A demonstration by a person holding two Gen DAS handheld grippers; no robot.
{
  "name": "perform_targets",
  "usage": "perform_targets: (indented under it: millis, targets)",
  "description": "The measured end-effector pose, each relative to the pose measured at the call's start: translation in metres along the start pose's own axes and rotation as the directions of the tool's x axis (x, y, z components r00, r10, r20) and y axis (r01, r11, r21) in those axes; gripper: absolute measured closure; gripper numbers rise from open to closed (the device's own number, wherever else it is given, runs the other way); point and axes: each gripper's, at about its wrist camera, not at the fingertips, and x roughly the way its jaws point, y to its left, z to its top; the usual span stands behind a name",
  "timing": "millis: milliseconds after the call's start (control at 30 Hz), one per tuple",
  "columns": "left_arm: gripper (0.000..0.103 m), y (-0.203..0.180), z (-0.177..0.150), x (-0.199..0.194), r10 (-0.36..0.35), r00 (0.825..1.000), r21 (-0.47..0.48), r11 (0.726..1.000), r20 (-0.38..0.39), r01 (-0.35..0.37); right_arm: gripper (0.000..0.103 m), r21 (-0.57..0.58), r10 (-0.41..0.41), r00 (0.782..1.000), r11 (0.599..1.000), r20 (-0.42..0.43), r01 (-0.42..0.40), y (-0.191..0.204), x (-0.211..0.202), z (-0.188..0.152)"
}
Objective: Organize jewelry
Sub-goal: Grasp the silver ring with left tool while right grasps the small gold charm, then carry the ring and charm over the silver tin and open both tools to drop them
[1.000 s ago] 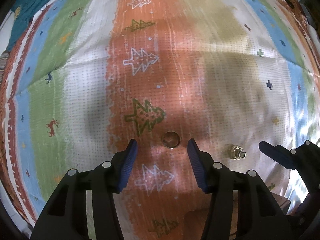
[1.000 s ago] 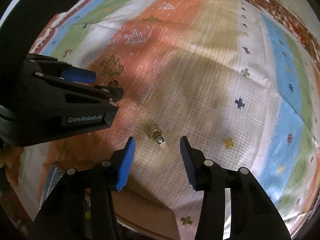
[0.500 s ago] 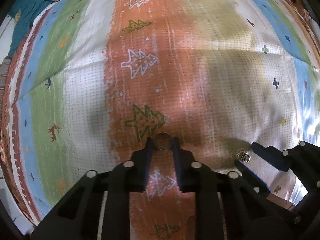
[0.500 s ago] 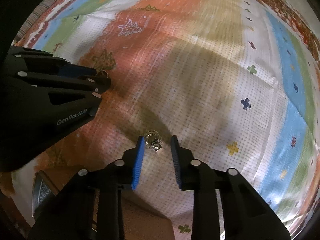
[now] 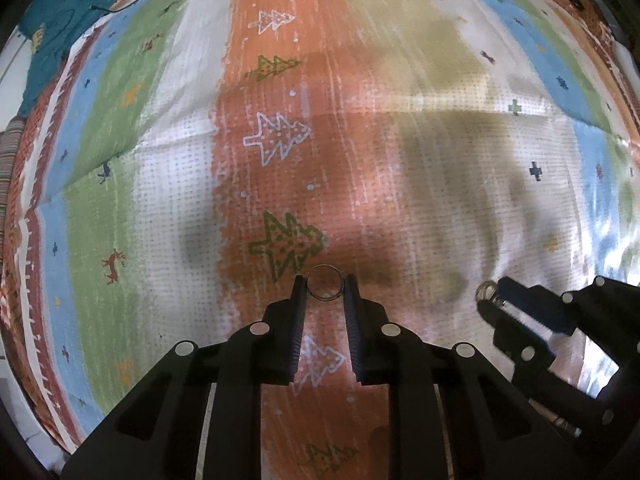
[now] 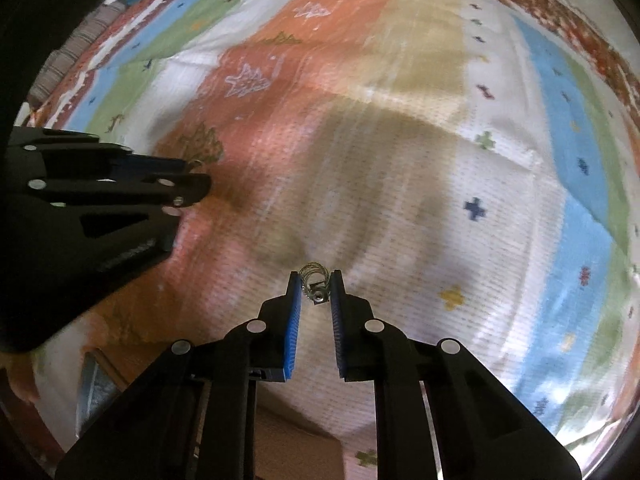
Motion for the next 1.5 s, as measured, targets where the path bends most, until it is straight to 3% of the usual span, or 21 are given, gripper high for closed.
perform_targets:
  millis: [367, 633, 1067, 1500]
  targets:
    - [0.085, -0.001, -0.012, -0.014, -0.018, 0.999, -0.009, 1.0, 0.036, 0.019, 0.087, 0.029, -0.046, 0.998, 0.999, 0.033, 0.045, -0.018, -0.02, -0.011]
    - [0.085, 0.008, -0.024, -0.047, -0.046, 0.995, 0.0, 0.999, 0.093, 0.046, 0.088, 0.137, -0.096, 0.993, 0.987, 0.063, 0.087, -0.046, -0.042, -0.025]
    - [0.085, -0.004, -0.048, -0.09, -0.093, 0.976, 0.037, 0.996, 0.195, 0.087, 0.088, 0.197, -0.109, 0.982, 0.977, 0.156, 0.078, -0.046, -0.083, -0.046]
    - [0.085, -0.016, -0.083, -0.123, -0.122, 0.95, 0.075, 0.992, 0.287, 0.104, 0.088, 0.186, -0.141, 0.964, 0.978, 0.226, 0.099, -0.029, -0.11, -0.064]
